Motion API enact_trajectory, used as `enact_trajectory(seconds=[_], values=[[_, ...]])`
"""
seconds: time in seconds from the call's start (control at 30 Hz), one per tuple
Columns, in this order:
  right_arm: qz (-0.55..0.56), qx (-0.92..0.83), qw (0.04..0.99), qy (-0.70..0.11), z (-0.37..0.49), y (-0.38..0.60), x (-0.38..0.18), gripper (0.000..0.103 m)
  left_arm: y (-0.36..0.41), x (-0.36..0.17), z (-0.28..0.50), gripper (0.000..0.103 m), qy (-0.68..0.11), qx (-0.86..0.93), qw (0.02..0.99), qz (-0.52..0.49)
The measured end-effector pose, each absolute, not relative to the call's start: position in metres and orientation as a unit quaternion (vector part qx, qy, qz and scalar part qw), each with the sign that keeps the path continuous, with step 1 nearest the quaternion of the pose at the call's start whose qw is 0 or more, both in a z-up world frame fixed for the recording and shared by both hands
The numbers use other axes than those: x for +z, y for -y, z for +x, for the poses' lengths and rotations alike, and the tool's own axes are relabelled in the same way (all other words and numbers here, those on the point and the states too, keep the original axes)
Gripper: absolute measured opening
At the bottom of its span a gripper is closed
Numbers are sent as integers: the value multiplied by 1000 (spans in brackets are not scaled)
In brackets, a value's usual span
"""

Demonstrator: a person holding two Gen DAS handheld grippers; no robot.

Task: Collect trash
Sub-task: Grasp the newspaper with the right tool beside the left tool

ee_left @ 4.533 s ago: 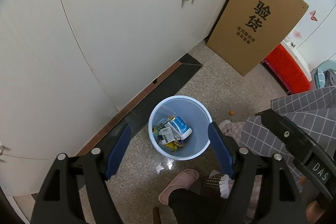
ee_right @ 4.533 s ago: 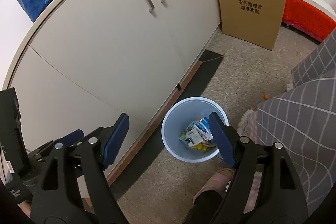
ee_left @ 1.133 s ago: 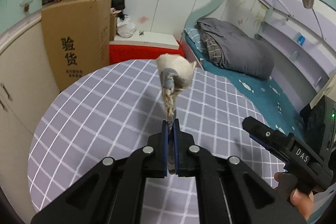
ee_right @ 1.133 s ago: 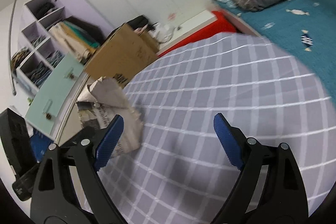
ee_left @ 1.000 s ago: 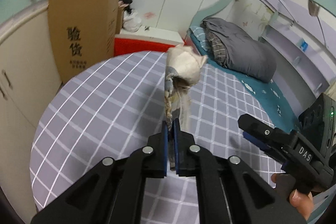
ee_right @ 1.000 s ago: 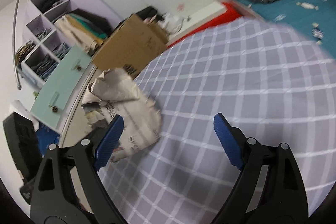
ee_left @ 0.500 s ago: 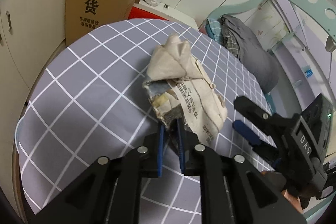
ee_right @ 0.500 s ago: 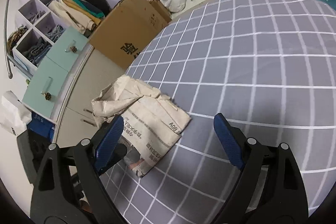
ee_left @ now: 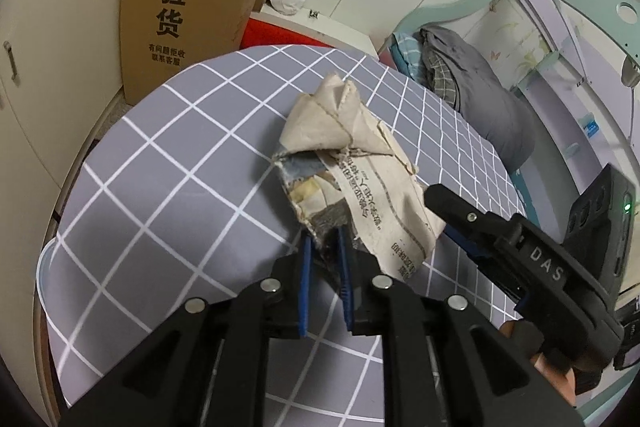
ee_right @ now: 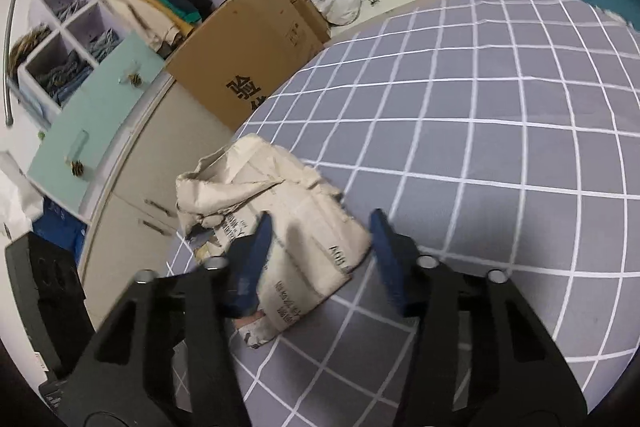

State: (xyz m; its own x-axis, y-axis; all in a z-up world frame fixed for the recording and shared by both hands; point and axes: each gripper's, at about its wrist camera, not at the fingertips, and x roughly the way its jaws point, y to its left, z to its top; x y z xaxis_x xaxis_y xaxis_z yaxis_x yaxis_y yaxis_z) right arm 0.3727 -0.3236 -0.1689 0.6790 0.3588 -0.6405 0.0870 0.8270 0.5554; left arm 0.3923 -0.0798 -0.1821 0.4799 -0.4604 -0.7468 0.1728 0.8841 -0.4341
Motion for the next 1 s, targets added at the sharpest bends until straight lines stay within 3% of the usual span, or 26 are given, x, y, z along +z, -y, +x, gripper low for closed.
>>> enact_trajectory(seconds=[0.27, 0.47, 0.5, 0.7, 0.8, 0.83, 0.87, 0.9, 0.93, 1.0], values=[[259, 69, 876, -401, 375, 323, -171, 20, 83, -182, 393, 13, -474, -179, 850, -146], [304, 111, 856, -403, 365, 329, -174, 11, 78, -182, 389, 13, -468, -173, 855, -145], [309, 122, 853, -402, 362, 329, -172, 3, 77, -182, 387, 13, -466, -176, 854, -147], [270, 132, 858, -417, 355, 295, -171, 3, 73, -183, 380, 13, -461, -181, 856, -150], [260, 93, 883, -381, 346, 303, -161, 5, 66, -181, 379, 13, -463, -173, 859, -133], [266, 92, 883, -375, 345, 308, -159, 6, 62, -181, 380, 13, -465, -176, 858, -130], [275, 93, 881, -374, 347, 313, -158, 20, 59, -181, 382, 13, -469, -181, 854, -132], [279, 86, 881, -371, 347, 318, -156, 49, 57, -180, 385, 13, -475, -186, 849, -136], [276, 76, 885, -368, 348, 320, -155, 62, 57, -180, 387, 15, -479, -188, 847, -134], [266, 76, 889, -365, 349, 320, -153, 62, 61, -178, 390, 15, -481, -175, 853, -105]])
